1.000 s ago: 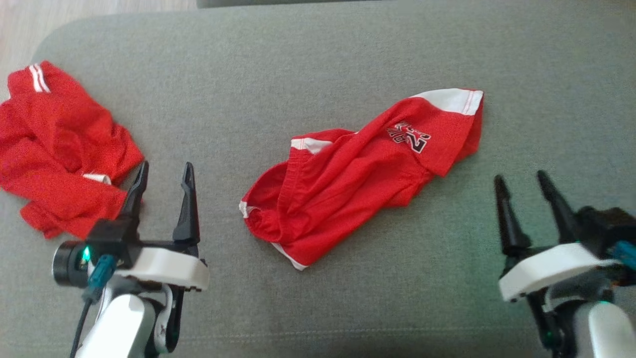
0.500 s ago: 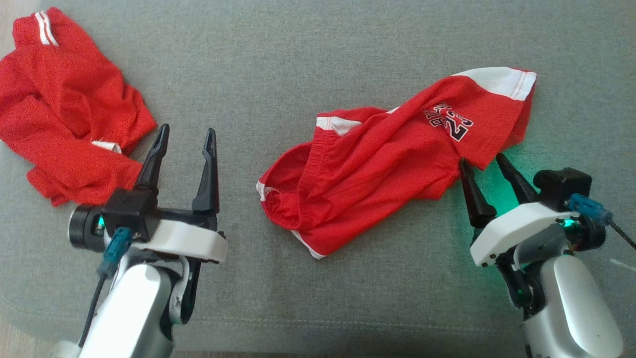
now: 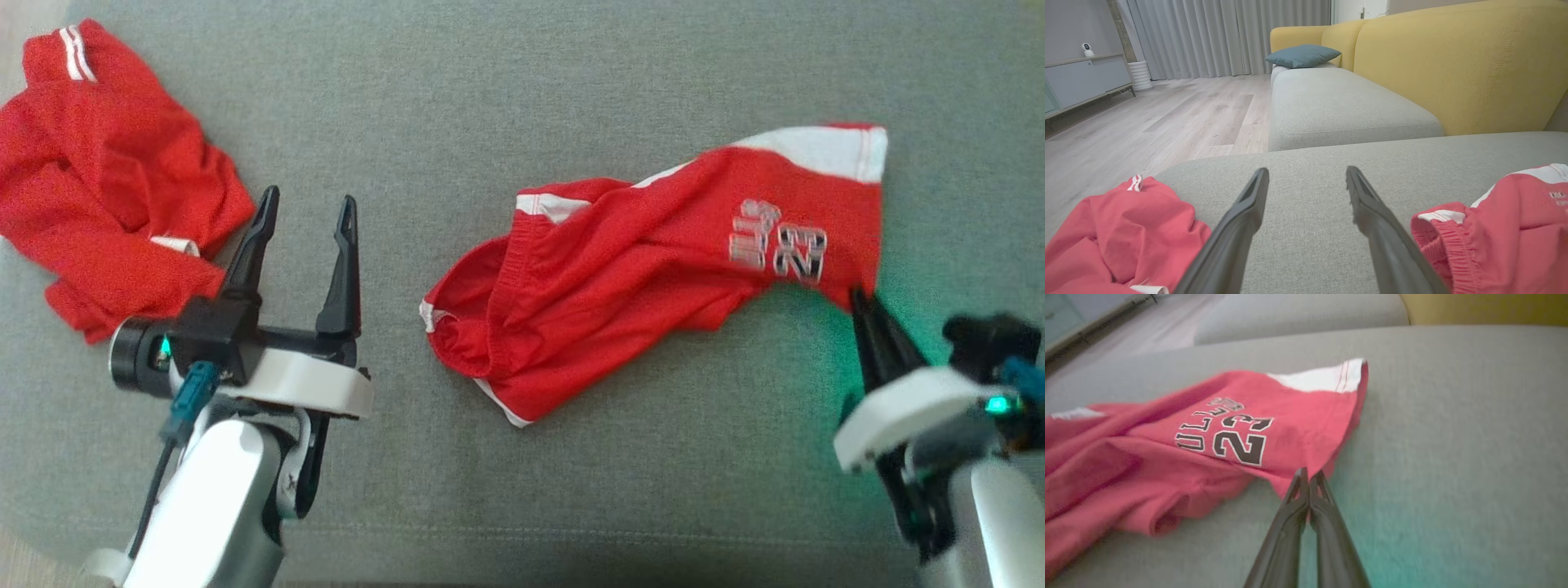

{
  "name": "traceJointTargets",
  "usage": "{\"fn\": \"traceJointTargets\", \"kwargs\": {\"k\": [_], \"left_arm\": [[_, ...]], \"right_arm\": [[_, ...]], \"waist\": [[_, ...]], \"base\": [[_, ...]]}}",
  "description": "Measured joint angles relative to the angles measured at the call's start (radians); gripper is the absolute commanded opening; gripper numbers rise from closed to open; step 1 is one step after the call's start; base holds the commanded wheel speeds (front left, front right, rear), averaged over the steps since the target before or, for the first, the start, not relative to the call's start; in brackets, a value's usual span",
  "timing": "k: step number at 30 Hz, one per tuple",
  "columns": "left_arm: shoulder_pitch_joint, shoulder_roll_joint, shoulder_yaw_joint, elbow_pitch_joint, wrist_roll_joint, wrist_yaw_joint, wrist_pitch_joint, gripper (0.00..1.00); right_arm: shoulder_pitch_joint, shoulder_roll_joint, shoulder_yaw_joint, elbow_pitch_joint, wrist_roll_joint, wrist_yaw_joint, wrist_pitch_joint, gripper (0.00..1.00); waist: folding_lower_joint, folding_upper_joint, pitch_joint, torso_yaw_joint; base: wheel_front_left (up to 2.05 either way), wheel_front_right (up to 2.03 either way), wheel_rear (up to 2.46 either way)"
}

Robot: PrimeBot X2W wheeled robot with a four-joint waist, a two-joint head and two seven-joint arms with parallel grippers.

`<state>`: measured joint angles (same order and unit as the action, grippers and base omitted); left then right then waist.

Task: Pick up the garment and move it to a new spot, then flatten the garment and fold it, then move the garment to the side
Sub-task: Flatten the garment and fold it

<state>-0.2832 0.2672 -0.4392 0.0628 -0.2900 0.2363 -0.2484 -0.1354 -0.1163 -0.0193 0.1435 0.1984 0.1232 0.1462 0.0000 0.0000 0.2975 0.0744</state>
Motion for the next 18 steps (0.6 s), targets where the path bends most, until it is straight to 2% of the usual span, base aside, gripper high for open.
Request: {"fn": "traceJointTargets", "kwargs": {"k": [8,16,17,18], "left_arm": [[0.001,0.0,0.0,0.006,0.0,0.0,-0.001,1.0],[0.009,0.0,0.0,0.018,-0.003,0.001,-0.001,1.0],[0.012,0.0,0.0,0.019,-0.003,0.001,-0.001,1.0],[0.016,0.0,0.0,0.021,-0.003,0.001,-0.001,1.0]], "right_arm": [[0.127,-0.001,-0.048,-0.02,-0.018,0.0,0.054,0.0],[0.2,0.036,-0.063,-0.031,-0.035,0.0,0.079,0.0],[0.208,0.043,-0.066,-0.035,-0.035,0.0,0.078,0.35],[0.212,0.048,-0.068,-0.037,-0.036,0.0,0.077,0.99]], "waist": [[0.0,0.0,-0.013,-0.005],[0.0,0.0,-0.035,-0.006],[0.0,0.0,-0.037,-0.008],[0.0,0.0,-0.04,-0.01]], "base": [[0.0,0.0,0.0],[0.0,0.0,0.0],[0.0,0.0,0.0],[0.0,0.0,0.0]]}}
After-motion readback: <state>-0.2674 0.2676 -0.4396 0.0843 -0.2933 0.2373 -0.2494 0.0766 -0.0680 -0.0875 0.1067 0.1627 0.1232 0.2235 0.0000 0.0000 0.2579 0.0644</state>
